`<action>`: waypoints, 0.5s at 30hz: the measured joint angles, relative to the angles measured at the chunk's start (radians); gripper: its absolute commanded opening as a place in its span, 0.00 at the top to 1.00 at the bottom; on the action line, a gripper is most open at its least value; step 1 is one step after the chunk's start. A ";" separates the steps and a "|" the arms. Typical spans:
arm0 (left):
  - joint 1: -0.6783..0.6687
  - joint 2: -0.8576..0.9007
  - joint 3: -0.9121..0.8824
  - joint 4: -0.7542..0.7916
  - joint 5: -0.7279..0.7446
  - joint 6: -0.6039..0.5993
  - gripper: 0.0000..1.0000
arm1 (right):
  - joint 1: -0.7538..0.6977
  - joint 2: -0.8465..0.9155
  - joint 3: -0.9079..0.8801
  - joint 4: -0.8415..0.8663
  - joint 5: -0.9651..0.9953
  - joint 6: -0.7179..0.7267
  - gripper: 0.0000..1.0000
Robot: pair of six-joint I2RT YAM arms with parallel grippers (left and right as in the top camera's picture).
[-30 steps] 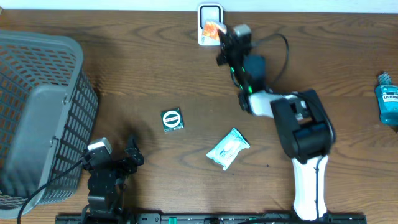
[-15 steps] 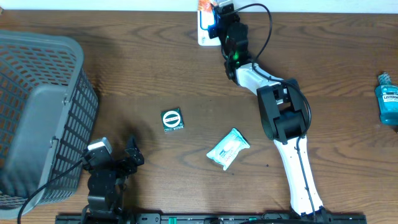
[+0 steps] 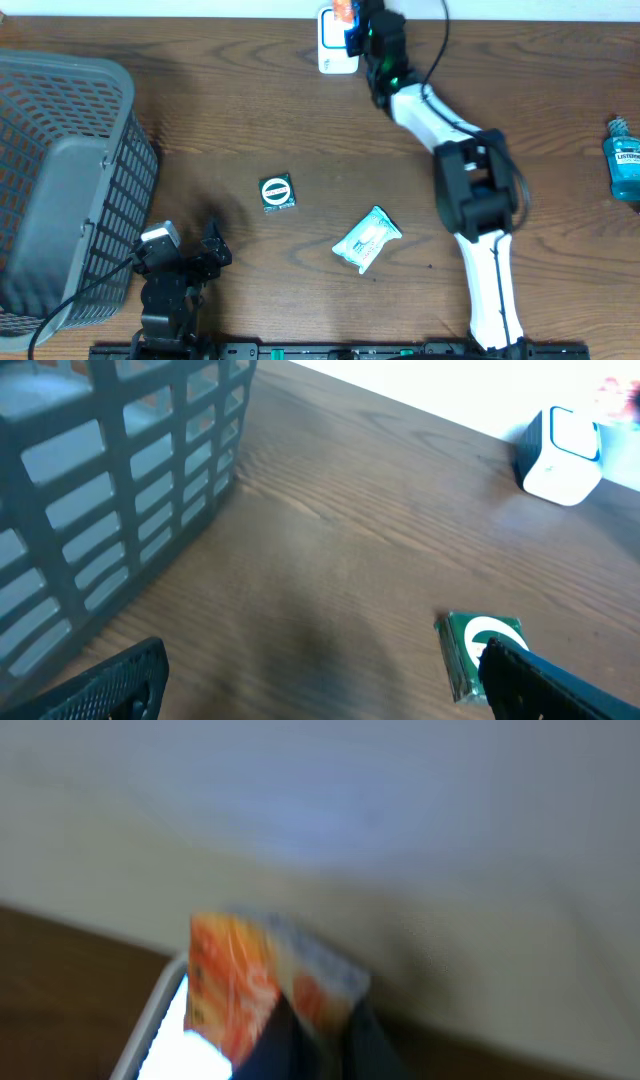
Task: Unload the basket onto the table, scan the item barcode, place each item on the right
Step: 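Carry the Kleenex pack to the right table edge and release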
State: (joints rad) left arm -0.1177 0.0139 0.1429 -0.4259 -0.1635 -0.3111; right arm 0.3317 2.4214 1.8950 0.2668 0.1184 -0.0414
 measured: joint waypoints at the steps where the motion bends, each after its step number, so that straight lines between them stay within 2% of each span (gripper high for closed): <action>1: 0.000 0.000 0.000 0.001 0.000 0.000 0.02 | -0.005 -0.042 0.001 -0.089 0.032 -0.001 0.99; 6: 0.000 0.000 0.000 0.000 0.000 0.000 0.02 | -0.056 -0.257 0.017 -0.502 0.262 -0.024 0.99; 11: 0.000 0.000 0.000 0.000 0.000 0.000 0.02 | -0.171 -0.315 0.033 -0.890 0.466 -0.011 0.99; 15: 0.000 0.000 0.000 0.001 0.000 0.000 0.02 | -0.291 -0.278 -0.046 -1.005 0.525 0.093 0.99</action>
State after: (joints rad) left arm -0.1177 0.0139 0.1429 -0.4252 -0.1638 -0.3107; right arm 0.0402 2.1429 1.8492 -0.7380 0.6437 0.0517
